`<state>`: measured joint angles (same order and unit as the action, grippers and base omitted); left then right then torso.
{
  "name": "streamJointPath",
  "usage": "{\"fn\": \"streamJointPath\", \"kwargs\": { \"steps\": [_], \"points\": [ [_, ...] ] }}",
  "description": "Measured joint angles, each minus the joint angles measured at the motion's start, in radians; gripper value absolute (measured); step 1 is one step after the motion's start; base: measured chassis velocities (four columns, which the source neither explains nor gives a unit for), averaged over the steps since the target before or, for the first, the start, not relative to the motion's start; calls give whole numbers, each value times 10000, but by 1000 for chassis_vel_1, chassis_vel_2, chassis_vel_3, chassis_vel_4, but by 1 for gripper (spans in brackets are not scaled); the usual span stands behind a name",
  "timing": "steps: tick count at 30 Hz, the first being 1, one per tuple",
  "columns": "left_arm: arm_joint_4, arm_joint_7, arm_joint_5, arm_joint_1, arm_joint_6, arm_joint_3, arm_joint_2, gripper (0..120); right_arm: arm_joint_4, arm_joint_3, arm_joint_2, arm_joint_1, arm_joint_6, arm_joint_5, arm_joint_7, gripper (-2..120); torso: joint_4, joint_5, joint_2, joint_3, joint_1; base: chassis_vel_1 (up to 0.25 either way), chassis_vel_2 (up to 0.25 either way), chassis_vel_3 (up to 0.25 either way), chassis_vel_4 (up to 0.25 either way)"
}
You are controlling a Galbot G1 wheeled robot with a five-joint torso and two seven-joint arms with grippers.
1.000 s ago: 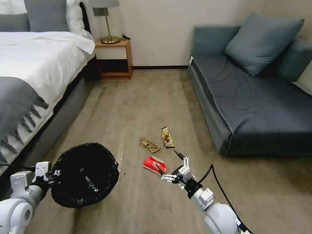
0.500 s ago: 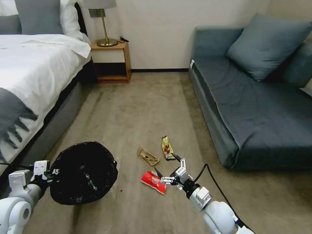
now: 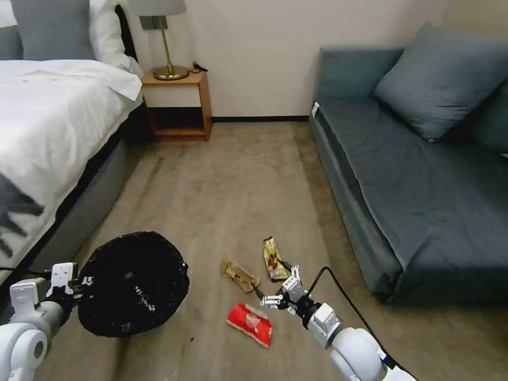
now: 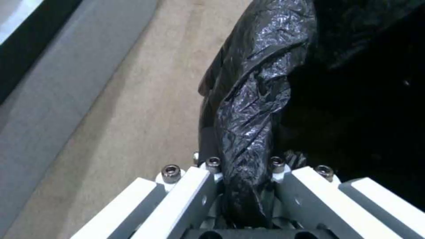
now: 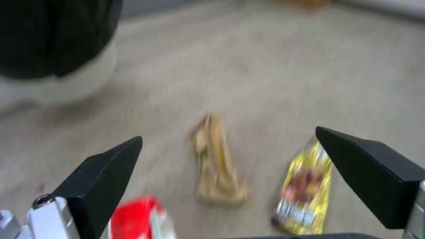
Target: Pick up the trash bin, then pick up the garbage on the floor and place it into the trash bin.
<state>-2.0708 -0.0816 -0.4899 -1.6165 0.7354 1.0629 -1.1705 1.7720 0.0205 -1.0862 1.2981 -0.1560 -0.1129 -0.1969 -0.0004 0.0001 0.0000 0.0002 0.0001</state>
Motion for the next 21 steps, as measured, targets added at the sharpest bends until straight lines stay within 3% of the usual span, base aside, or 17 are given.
{"fn": "streamJointPath", "kwargs": {
  "steps": [5,10,18,21],
  "points": [
    [-43,-7,0,-88,1,48,-19,3,-430,-718,395,-960,-1429,-1123,-636,100,7,-2,0,-2,0,12,-4,-4,11],
    [-58,-35,3,-203,1,124,-56,3,-964,-1241,308,-1582,-2081,-1618,-1146,100,5,-2,1,-2,0,0,0,0,0],
    [-152,-36,20,-221,1,104,-107,3,-2451,-1995,-354,-2236,-2343,-534,-1360,100,4,0,0,-2,0,0,0,0,0],
    [-167,-36,36,-270,0,114,-172,3,-3083,-2221,-563,-2430,-2403,35,-1396,93,5,-1,0,-2,-1,0,0,0,0]
  ]
}}
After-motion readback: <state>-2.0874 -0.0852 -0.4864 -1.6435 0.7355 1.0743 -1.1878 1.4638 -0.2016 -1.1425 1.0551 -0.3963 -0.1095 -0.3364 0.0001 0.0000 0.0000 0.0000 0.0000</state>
